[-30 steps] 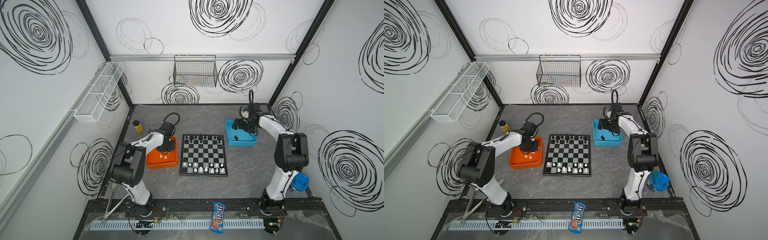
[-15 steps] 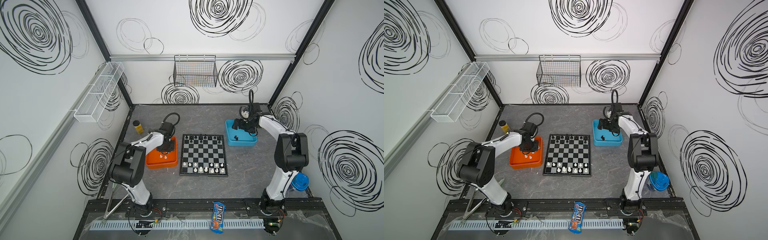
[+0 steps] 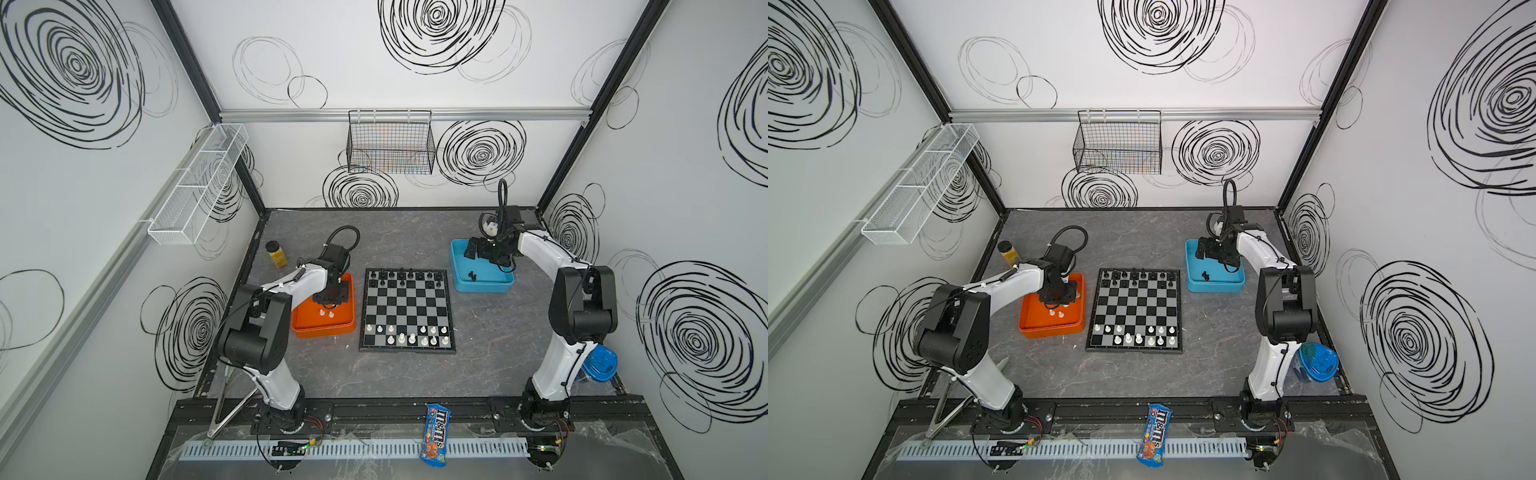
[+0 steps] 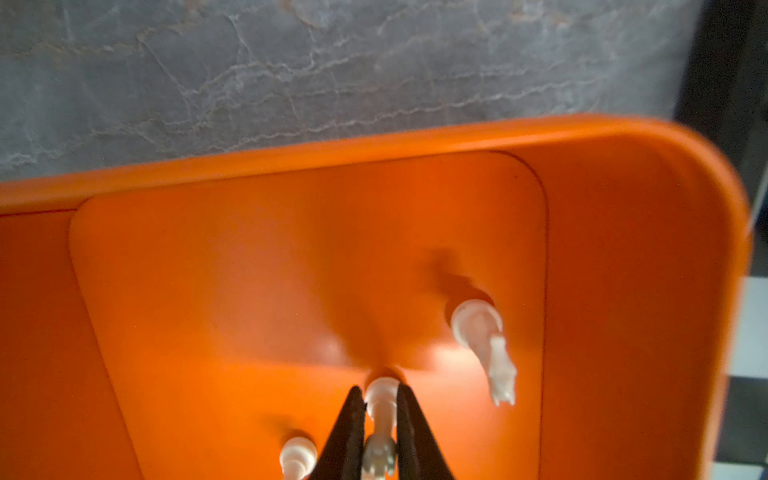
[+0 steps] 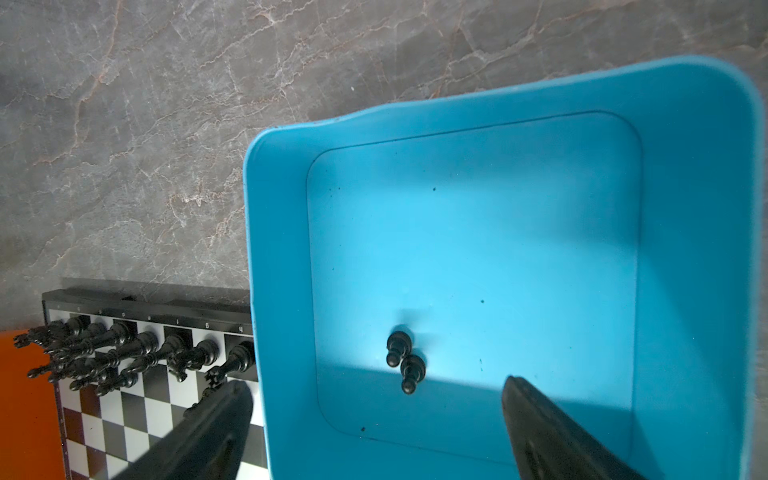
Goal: Set up the chess pieces on the board
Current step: 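Close the left gripper on the white pawn and lift it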
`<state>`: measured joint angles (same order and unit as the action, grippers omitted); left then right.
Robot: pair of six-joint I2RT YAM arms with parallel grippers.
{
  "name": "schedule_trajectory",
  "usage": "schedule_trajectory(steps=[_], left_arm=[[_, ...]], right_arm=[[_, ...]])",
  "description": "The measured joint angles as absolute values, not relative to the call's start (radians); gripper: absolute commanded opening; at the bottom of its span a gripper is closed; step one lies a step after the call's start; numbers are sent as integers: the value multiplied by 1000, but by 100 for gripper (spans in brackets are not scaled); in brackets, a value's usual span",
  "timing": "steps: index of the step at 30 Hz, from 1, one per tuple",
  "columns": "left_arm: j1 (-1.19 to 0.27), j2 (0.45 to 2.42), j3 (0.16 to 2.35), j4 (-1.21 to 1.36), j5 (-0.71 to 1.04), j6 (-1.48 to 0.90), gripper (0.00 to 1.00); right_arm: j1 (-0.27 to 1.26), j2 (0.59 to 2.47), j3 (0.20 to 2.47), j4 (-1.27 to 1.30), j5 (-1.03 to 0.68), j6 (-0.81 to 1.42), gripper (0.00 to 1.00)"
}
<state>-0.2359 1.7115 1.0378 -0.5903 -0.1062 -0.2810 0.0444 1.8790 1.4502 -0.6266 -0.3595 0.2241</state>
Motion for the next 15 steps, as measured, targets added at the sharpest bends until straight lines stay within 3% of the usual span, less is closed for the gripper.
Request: schedule_trajectory(steps=[15], left_arm=[[-260,1693,1070,-680,-118,-276,17]], right_arm=[[44,1879,1450,-627,-360,224,98]])
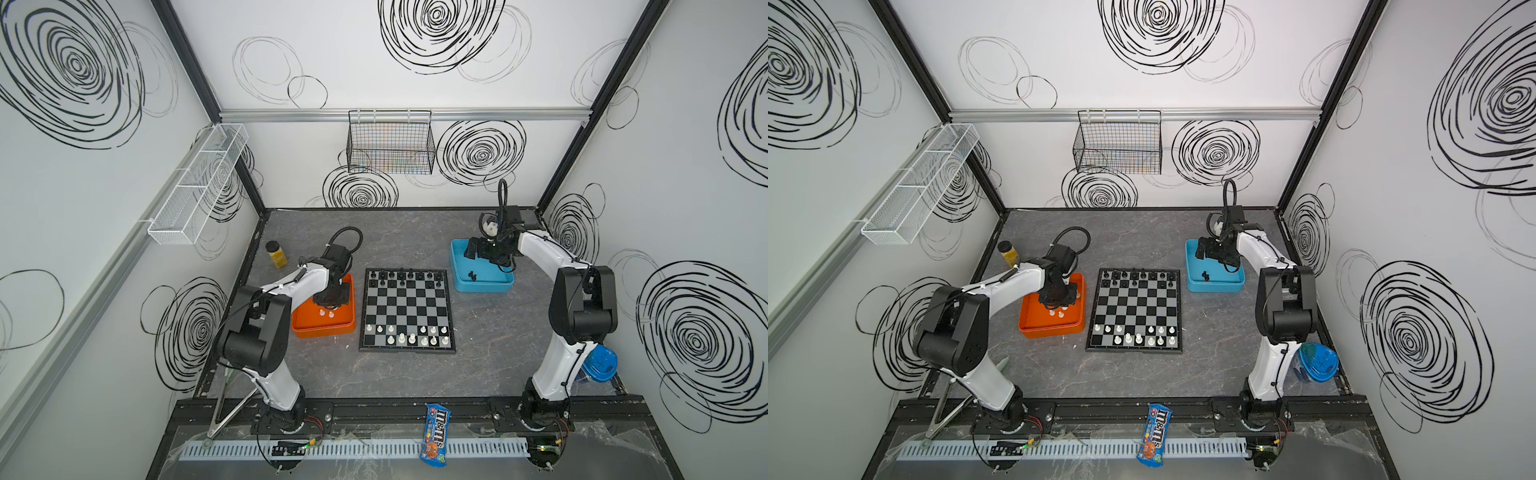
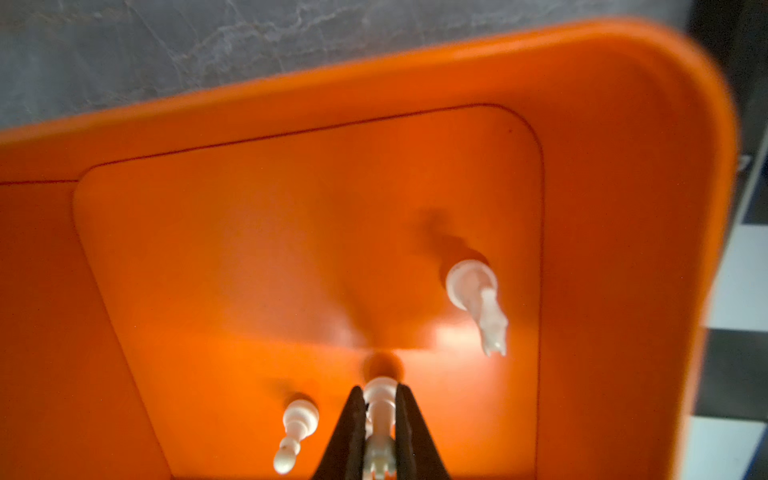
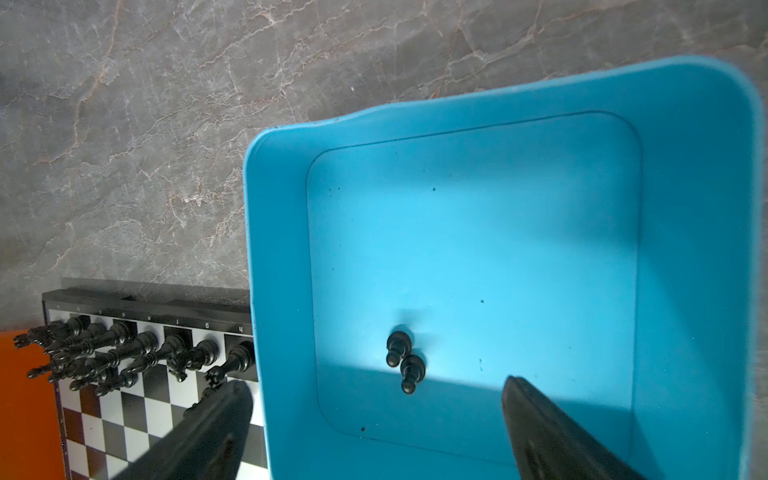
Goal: Set up the chess pieces on the board
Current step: 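Close the left gripper on the white pawn and lift it, then carry the white pawn with the left gripper over the board's near corner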
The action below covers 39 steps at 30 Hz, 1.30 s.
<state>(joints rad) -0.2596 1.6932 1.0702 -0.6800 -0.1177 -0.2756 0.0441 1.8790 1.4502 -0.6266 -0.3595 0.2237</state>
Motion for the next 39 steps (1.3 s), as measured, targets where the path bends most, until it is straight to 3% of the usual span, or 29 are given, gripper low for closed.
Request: schedule_trajectory(steps=[13,27,39], left_arm=[[-328,1662,1166,-780,-120,-262,18],[-556,1547,1225,-939,-118,-313,19],[-701,1498,1148,-959,-100,-397,19]], right_arm=[[39,1879,1450,-627,-360,224,98],[39,1879,1450,-627,-360,224,98],[39,1875,1450,-626,-360,224,98]])
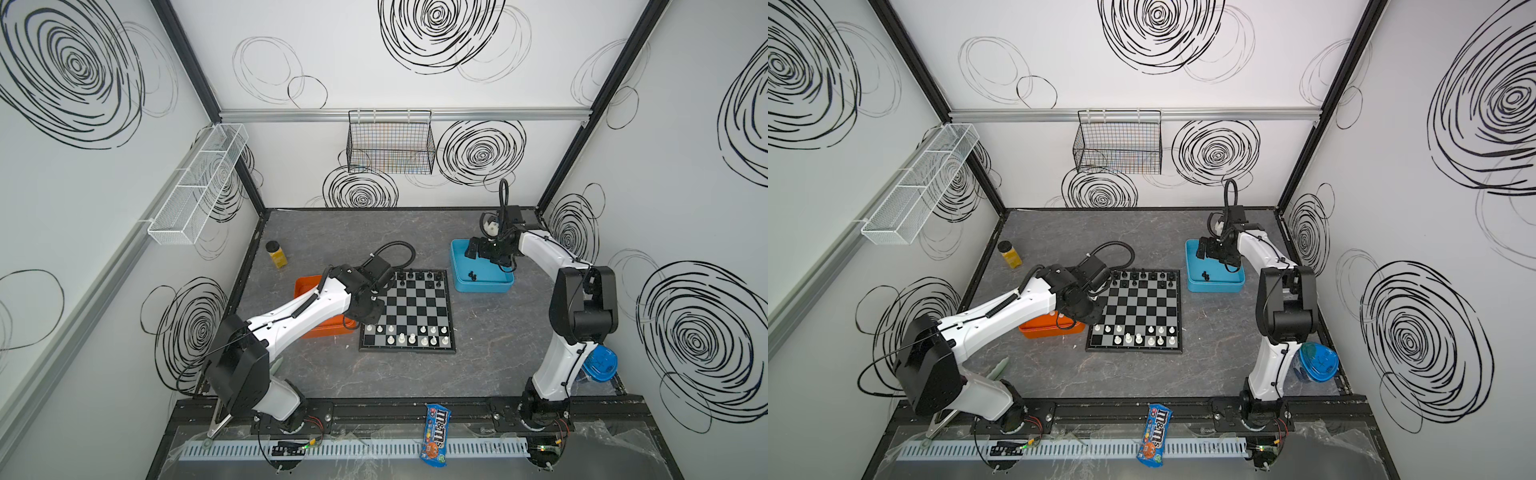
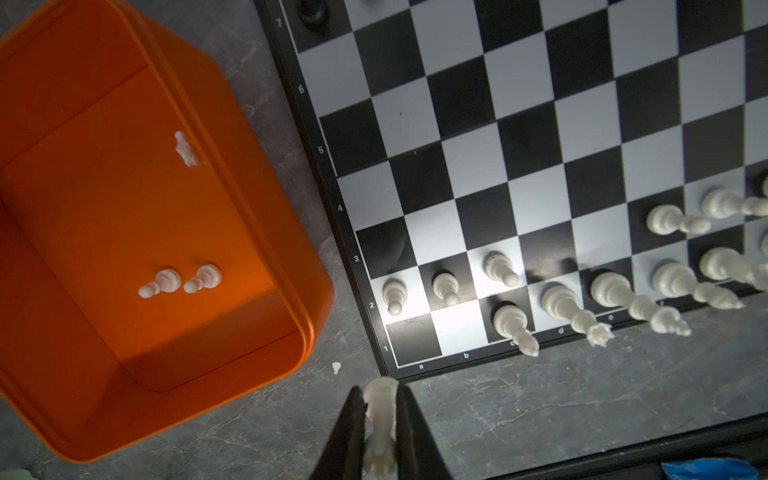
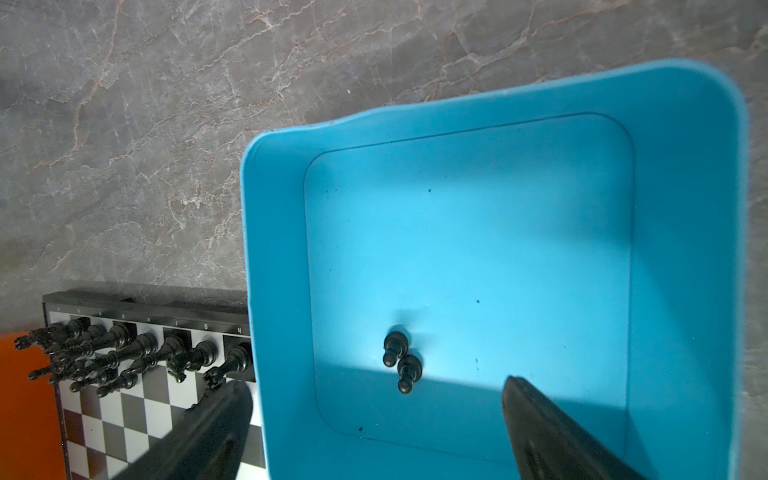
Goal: Set up the chess pieces on the board
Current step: 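Carry the white pawn with the left gripper over the board's near corner, then lower the white pawn onto the corner square of the near rank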
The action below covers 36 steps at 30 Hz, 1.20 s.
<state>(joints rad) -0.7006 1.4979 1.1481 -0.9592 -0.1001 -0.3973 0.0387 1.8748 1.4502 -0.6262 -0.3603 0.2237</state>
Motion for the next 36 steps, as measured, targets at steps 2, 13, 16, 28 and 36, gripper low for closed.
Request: schedule_trajectory(steps=[2,13,16,28,36], left_arm=[[-712,1498,1131,-958,-94,-412,19],[-729,1498,1091,-923,-88,-444,20],[-736,1497,1077,-910,-88,-450,20],[-760,1500,1034,-865,-88,-465,21],[-772,1518,1015,-838,-88,-473,21]], right_arm=[[39,1871,1450,-626,-360,224,98],[39,1861,1450,-627,-360,224,99],[39,1861,1450,-627,-360,224,98],[39,1859,1448,-626,-360,224,98],[39,1859,1446,-626,-360,224,98]])
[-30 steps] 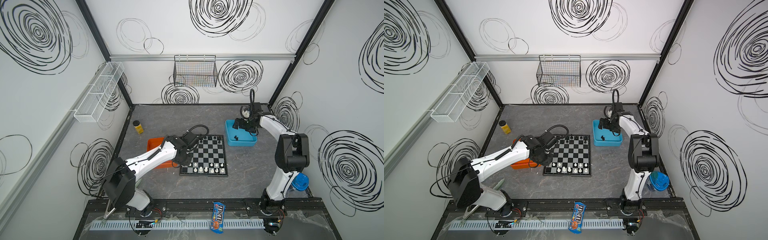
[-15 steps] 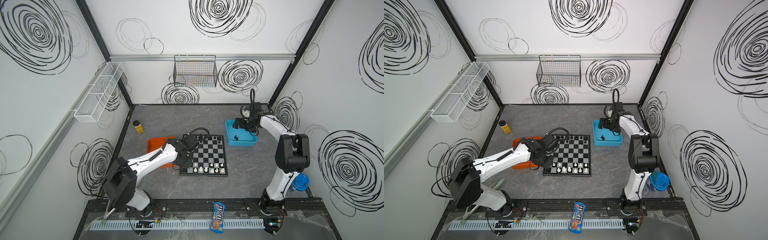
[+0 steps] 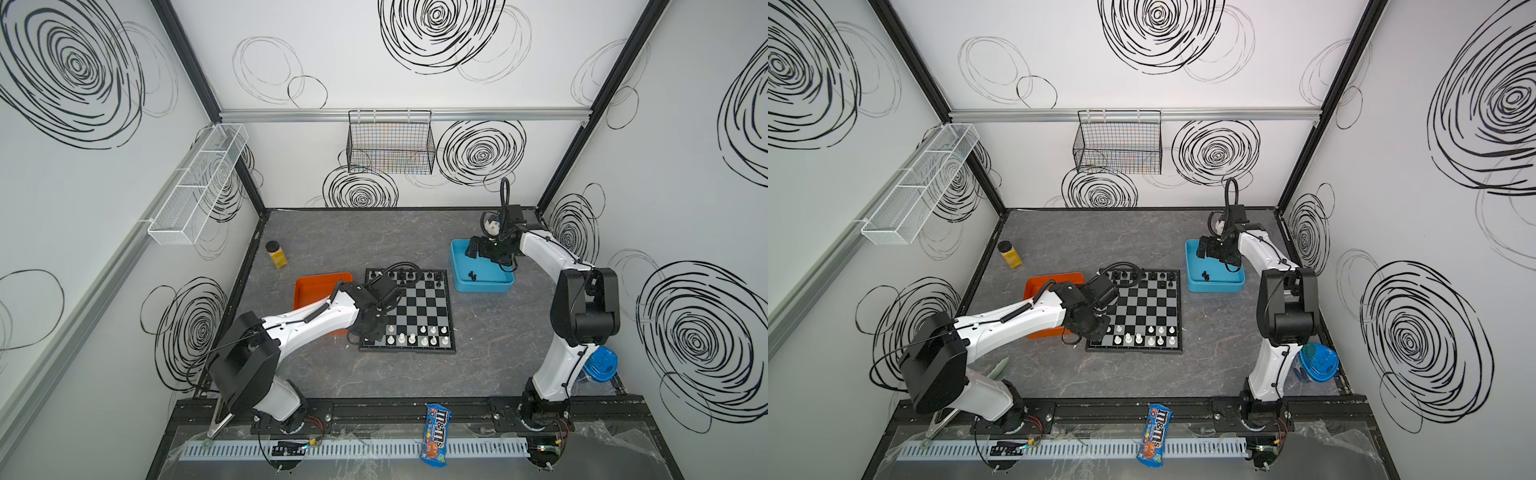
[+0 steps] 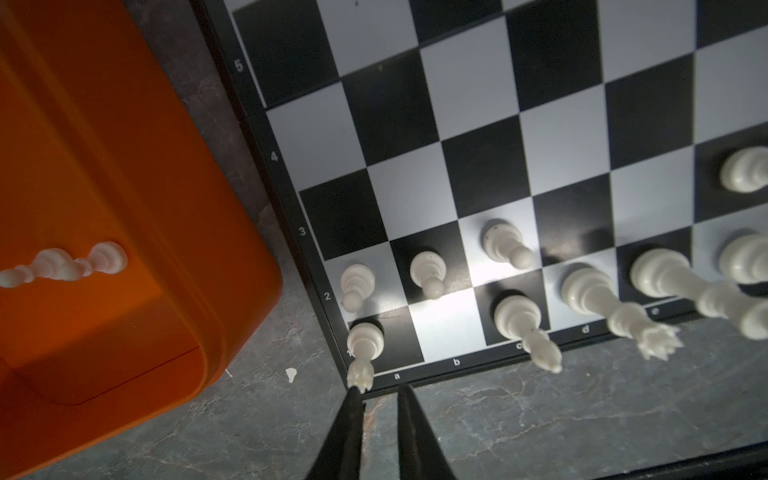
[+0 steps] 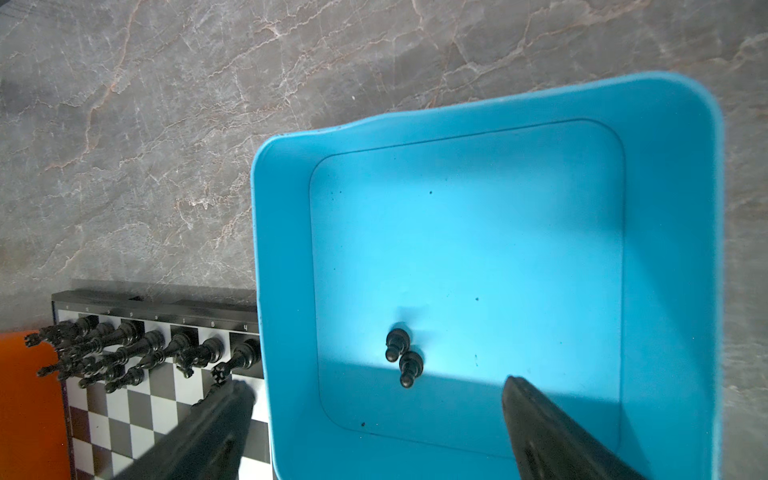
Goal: Set up the chess pieces on the board
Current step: 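Lower the white pawn onto the corner square of the near rank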
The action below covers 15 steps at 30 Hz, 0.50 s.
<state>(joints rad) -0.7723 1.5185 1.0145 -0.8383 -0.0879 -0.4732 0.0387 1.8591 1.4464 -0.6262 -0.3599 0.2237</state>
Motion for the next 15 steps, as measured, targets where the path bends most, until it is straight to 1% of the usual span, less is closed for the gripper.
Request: schedule_trajectory(steps=[12,15], left_arm=[[-765,1518,1002,-834,-113,-479,27],[-752,1520,984,-831,-114,-479,27]], right_arm=[[39,1859,1446,-626,-360,224,98],[39,1859,1446,-626,-360,223,98]])
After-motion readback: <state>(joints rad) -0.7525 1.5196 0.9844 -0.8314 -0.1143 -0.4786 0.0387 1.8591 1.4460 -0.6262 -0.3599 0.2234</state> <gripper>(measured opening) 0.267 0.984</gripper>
